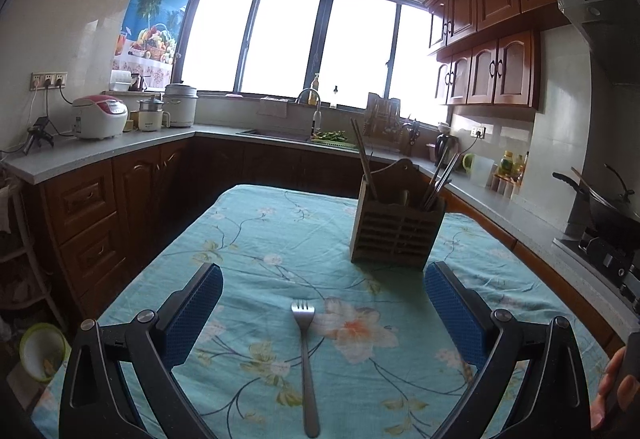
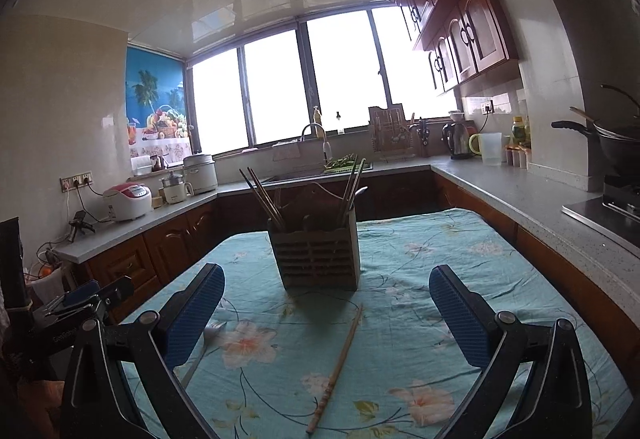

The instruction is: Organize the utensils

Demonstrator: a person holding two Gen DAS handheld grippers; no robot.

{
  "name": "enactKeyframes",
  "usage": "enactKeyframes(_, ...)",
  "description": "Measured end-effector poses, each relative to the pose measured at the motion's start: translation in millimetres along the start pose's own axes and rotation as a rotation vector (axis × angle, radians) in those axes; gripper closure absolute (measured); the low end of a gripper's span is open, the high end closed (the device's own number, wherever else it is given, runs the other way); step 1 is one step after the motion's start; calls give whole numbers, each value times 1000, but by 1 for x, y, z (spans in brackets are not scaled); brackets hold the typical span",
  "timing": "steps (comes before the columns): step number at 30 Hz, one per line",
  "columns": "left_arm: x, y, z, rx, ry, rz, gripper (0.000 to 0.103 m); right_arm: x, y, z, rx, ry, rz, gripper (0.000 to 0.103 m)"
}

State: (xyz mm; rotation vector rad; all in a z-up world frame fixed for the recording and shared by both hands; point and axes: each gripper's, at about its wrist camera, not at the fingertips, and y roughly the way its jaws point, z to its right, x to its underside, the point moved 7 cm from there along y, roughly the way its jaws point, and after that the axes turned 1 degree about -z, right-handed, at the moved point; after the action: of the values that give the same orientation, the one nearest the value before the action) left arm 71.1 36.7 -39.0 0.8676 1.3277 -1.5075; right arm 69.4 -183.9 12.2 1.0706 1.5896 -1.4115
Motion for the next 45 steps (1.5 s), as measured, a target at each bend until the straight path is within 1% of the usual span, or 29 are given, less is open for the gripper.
enactKeyframes(1, 4, 0, -1, -3, -1, -15, 1, 7, 0, 0, 5, 1, -16, 0)
enactKeyframes(4, 8, -7, -3, -21, 4, 7, 1, 22, -2, 1, 32, 9, -35, 0)
enactKeyframes(7, 9, -15, -3, -45, 20, 45, 1, 33, -9, 0, 39, 15, -28, 0)
enactKeyframes(11, 18, -20, 0, -52, 34, 73, 1, 43, -17, -6, 34, -22, -6, 0)
enactKeyframes(17, 30, -24, 5, -58, 57, 75, 1, 53, -18, -4, 36, -36, -20, 0)
enactKeyframes(20, 35, -23, 0, -66, 66, 65, 1, 59, -19, 1, 34, -22, -31, 0)
enactKeyframes(24, 37, -24, 0, -72, 85, 54, 1, 61, -20, 5, 51, -24, -30, 0)
enactKeyframes(30, 39, -27, 2, -83, 112, 65, 1, 60, -24, 7, 65, -46, -6, 0)
enactKeyframes(45, 48, -33, -2, -100, 115, 92, 1, 66, -31, 2, 41, -78, 23, 0)
